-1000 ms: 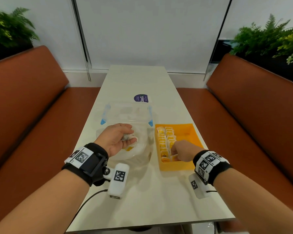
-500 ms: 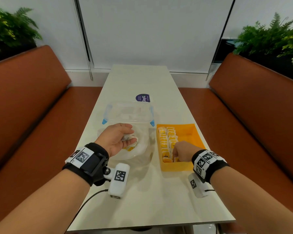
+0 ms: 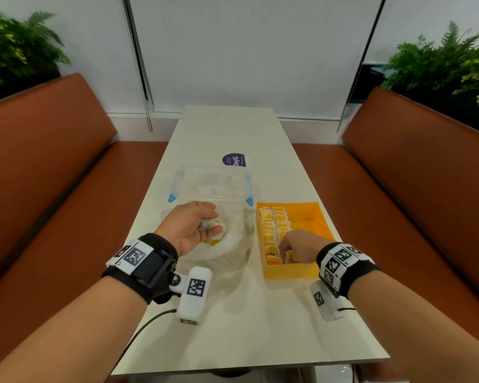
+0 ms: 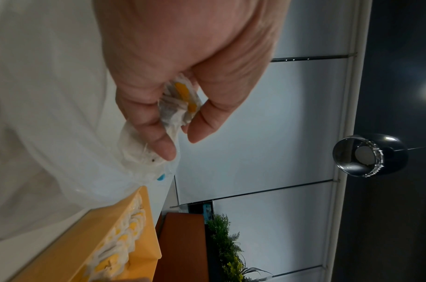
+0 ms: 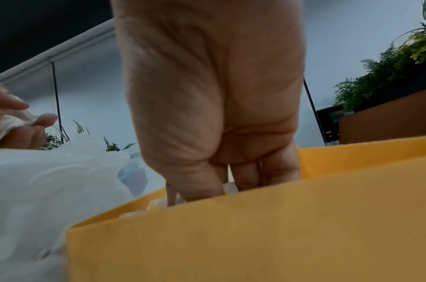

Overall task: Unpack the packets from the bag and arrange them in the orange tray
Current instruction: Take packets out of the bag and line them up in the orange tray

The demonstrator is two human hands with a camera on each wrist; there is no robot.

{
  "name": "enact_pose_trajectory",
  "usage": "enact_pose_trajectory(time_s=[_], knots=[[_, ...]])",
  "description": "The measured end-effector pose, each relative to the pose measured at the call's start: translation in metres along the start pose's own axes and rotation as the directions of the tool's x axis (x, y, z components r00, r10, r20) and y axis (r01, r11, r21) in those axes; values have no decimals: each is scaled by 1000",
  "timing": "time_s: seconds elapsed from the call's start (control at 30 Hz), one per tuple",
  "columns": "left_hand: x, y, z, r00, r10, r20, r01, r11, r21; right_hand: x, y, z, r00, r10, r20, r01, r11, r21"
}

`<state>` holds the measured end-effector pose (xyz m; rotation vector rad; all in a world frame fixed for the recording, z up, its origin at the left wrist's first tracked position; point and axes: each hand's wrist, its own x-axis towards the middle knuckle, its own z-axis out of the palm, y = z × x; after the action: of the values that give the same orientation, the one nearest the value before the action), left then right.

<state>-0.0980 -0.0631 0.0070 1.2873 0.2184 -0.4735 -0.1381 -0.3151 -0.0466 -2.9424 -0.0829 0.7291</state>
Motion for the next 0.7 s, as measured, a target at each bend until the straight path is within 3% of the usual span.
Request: enact_pose_trajectory(time_s=[0.53, 0.7], knots=[[0, 1, -2, 1000, -2, -27, 2, 1000, 19, 5, -9, 6, 998, 35, -51, -37, 999, -36], [3, 2, -5, 998, -30, -48, 28, 999, -33, -14, -20, -23, 996, 75, -43, -74, 997, 12]])
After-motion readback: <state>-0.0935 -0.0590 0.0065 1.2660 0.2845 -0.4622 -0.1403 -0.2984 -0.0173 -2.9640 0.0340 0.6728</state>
